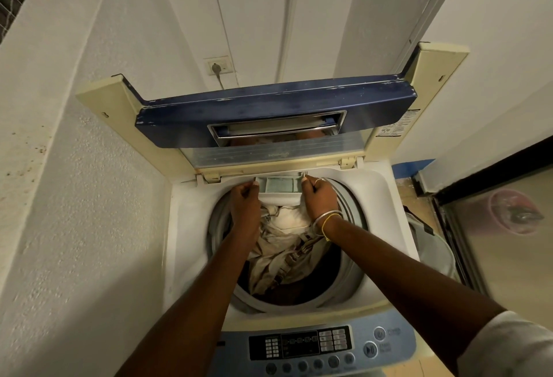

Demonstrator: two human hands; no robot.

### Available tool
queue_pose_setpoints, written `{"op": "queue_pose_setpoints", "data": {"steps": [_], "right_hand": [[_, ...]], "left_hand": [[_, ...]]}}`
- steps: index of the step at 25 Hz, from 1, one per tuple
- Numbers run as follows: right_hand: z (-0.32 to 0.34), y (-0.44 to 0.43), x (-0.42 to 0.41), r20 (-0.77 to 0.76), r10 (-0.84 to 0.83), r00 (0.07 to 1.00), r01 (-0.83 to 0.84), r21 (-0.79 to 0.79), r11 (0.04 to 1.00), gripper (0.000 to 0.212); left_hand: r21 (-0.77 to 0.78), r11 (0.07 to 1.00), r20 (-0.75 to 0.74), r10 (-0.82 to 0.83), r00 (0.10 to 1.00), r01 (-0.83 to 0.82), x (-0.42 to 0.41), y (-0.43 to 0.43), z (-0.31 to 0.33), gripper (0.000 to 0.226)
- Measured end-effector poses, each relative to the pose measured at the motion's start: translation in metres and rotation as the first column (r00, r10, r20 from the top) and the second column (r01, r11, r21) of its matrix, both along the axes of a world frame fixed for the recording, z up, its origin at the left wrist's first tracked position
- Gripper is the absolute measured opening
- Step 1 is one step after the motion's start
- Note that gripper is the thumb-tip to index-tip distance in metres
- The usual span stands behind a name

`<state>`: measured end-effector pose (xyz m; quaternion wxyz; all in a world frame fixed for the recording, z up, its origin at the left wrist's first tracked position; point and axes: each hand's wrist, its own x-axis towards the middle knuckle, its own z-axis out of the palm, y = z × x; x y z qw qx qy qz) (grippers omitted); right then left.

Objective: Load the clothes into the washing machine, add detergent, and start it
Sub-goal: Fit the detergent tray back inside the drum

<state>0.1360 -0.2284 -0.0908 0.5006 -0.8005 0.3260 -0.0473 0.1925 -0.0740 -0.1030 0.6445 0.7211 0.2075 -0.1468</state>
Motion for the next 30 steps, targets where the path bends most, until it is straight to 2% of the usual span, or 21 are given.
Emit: {"op": "queue_pose_setpoints", "data": {"steps": [4,10,14,17,19,21,23,25,27,28,30], "right_hand": [[0.000,-0.001,0.008,-0.044,-0.022,0.999,0.022,-0.006,1.000,0.046],[-0.003,0.008,0.004,0.002,-0.096,0.995,0.096,0.014,0.995,0.039],[0.002,0.007,0.005,-0.024,-0.086,0.996,0.086,-0.015,0.996,0.036],[0.001,0.008,0.001,-0.004,-0.106,0.994,0.106,0.023,0.994,0.033],[-0.002,0.011,-0.002,0.064,-0.131,0.989,0.125,0.098,0.987,0.024],[-0.006,0.012,0.001,0.100,-0.221,0.970,0.188,0.270,0.944,0.023],[-0.009,0.010,0.008,-0.016,-0.313,0.950,0.286,0.452,0.845,0.026],[-0.009,0.005,0.012,-0.151,-0.340,0.928,0.358,0.606,0.711,0.018],[-0.007,0.004,0.012,-0.203,-0.343,0.917,0.380,0.704,0.600,0.008],[-0.008,0.004,0.012,-0.193,-0.351,0.916,0.375,0.719,0.585,0.006],[-0.012,0.007,0.010,-0.121,-0.362,0.924,0.340,0.691,0.638,0.008]], "left_hand": [[0.006,1.000,-0.007,-0.002,1.000,0.002,0.002,-0.002,0.000,0.017],[-0.032,0.999,-0.079,0.022,0.997,-0.025,0.001,-0.001,0.003,0.019],[-0.058,0.998,-0.063,0.026,0.998,-0.029,0.001,0.000,0.002,0.019],[-0.070,0.997,-0.062,0.026,0.998,-0.030,0.001,0.002,0.002,0.022],[-0.085,0.996,-0.063,0.020,0.998,-0.025,0.001,0.003,0.002,0.022],[-0.087,0.996,-0.065,0.023,0.998,-0.028,0.003,0.004,0.003,0.021],[-0.095,0.995,-0.071,0.038,0.997,-0.044,0.005,0.003,0.000,0.021],[-0.103,0.993,-0.079,0.049,0.996,-0.057,0.005,0.002,0.000,0.019],[-0.109,0.992,-0.079,0.054,0.995,-0.063,0.005,0.002,-0.001,0.017],[-0.115,0.991,-0.077,0.053,0.996,-0.061,0.004,0.002,-0.001,0.018],[-0.123,0.991,-0.068,0.045,0.997,-0.054,0.002,0.002,-0.001,0.021]]}}
